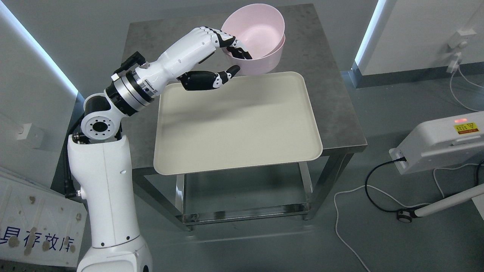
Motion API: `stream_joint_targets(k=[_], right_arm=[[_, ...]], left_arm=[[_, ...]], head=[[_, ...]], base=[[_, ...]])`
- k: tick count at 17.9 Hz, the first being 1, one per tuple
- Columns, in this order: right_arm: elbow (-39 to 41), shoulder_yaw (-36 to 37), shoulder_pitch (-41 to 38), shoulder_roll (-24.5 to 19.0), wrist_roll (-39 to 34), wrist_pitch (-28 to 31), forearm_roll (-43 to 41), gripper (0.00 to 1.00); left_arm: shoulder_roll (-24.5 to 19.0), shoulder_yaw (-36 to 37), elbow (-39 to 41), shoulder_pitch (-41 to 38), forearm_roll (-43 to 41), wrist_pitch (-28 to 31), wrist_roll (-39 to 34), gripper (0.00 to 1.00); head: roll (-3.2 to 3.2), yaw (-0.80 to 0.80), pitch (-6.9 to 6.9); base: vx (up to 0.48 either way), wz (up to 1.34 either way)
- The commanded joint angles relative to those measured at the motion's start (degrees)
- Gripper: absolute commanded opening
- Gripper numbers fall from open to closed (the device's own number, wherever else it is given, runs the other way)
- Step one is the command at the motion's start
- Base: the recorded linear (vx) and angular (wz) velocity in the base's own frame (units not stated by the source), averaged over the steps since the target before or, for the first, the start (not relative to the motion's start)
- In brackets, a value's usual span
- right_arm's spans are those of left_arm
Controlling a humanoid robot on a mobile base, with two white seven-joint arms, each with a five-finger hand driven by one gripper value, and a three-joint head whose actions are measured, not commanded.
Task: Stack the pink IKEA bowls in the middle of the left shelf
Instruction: 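Lift the stacked pink bowls off the tray with the left hand, then carry the stacked bowls in the left hand while turning toward the blue bins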
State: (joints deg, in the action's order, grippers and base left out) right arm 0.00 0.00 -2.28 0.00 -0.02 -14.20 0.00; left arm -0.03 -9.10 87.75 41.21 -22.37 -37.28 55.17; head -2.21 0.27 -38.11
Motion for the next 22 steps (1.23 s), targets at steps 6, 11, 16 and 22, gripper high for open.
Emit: stream_joint_targets(k=[6, 11, 16, 22], right_arm=[[1.0, 0.3, 0.0, 1.0, 0.0, 0.0, -0.1, 1.0], [1.0, 0.3, 0.0, 1.0, 0.0, 0.0, -0.1, 1.0], [1.0, 0.3, 0.0, 1.0, 0.0, 0.0, -0.1, 1.0], [1.0, 0.3, 0.0, 1.0, 0.0, 0.0, -0.1, 1.0]], left_arm=[[-1.0, -2.0, 1.4, -0.1, 0.1, 0.1, 0.0, 0.02], [-1.0, -2.5, 1.8, -0.8, 0.1, 0.0, 0.0, 0.03], [-1.0, -3.6, 1.9, -0.8, 0.1, 0.1, 0.0, 0.03], [-1.0, -3.2, 3.0, -1.5, 0.1, 0.1, 0.0, 0.02]], head=[[0.0, 0.0, 0.0], [0.0, 0.0, 0.0], [0.0, 0.0, 0.0], [0.0, 0.0, 0.0]], base=[[-0.025, -0.01], [-0.174, 0.02], [-0.207, 0.09], [-0.182, -0.19]])
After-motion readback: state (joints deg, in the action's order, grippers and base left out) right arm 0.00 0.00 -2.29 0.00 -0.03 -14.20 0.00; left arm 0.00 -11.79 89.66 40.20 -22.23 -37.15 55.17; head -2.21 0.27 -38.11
